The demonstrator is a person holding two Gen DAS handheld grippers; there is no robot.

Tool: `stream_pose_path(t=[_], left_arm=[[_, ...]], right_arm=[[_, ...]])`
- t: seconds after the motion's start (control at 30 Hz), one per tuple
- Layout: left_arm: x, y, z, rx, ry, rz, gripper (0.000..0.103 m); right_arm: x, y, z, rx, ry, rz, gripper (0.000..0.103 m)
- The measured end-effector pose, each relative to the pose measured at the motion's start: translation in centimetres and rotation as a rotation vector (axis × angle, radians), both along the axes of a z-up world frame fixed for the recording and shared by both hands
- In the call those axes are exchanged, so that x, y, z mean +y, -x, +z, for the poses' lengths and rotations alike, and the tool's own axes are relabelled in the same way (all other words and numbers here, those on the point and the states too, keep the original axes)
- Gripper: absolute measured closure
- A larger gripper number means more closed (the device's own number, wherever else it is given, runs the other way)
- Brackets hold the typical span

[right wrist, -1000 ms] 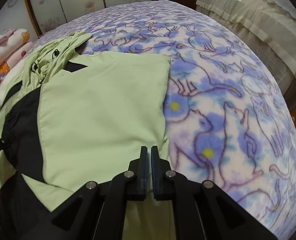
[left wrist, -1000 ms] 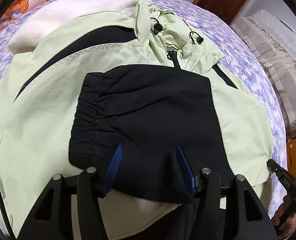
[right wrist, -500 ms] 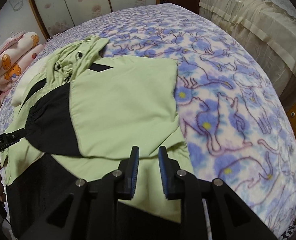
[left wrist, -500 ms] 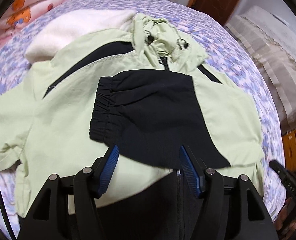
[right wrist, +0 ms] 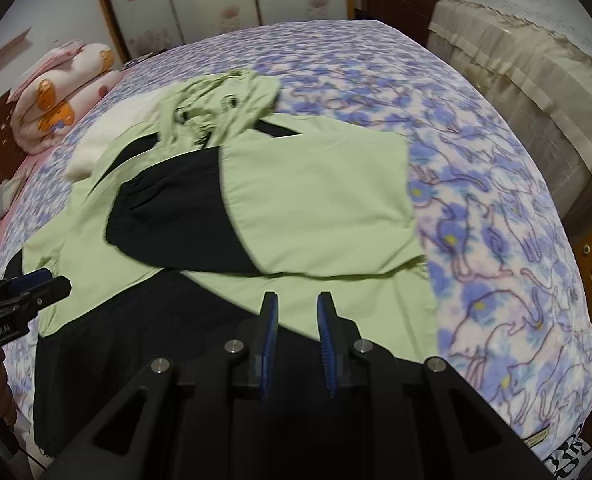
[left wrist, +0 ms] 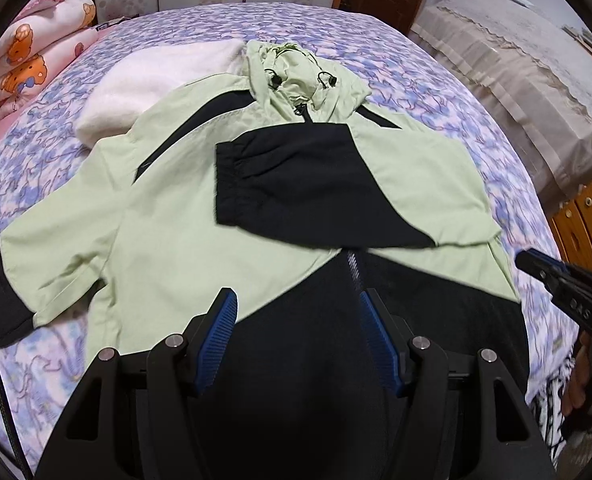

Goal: Fold large clothes

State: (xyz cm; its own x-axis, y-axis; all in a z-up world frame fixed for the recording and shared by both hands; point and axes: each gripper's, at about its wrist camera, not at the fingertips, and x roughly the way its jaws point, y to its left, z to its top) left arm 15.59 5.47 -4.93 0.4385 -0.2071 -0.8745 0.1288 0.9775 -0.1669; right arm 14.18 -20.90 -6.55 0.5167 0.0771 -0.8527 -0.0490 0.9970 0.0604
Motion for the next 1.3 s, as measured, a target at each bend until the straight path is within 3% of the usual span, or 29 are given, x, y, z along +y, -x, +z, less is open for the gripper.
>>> stream_pose_path(t=[0.2, 0.47, 0.63, 0.7, 0.97, 1.2, 1.3], left_arm=[[5.5, 2.1, 0.4, 0.041, 0.04, 0.028, 0.041], [16.8, 2.9, -1.5, 0.13, 0.191, 0.211, 0.041], [24.1, 2.4, -2.0, 0.162, 0.125, 0.307, 0.041], [27.5, 2.1, -2.6, 0.193, 0.142, 0.357, 0.041], [40.9, 2.7, -9.7, 0.352, 0.336, 0.743, 0.041], [43.9, 2.7, -13.6, 0.402, 0.418, 0.872, 0.041], [44.0, 2.2, -14.4, 0.402, 0.426, 0.884, 0.034]], right_arm=[[5.4, 0.9, 0.7, -0.003, 0.002, 0.084, 0.083], [13.4, 1.1, 0.4, 0.019, 0.009, 0.211, 0.083], [17.8, 1.2, 0.1, 0.024, 0.038, 0.29, 0.083], [19.2, 1.1, -0.2, 0.029, 0.047, 0.314, 0.083], [22.8, 0.3, -2.0, 0.074, 0.046, 0.35, 0.083], [23.6, 0.1, -2.5, 0.083, 0.06, 0.362, 0.083], [23.6, 0.1, -2.8, 0.09, 0.051, 0.349, 0.083]])
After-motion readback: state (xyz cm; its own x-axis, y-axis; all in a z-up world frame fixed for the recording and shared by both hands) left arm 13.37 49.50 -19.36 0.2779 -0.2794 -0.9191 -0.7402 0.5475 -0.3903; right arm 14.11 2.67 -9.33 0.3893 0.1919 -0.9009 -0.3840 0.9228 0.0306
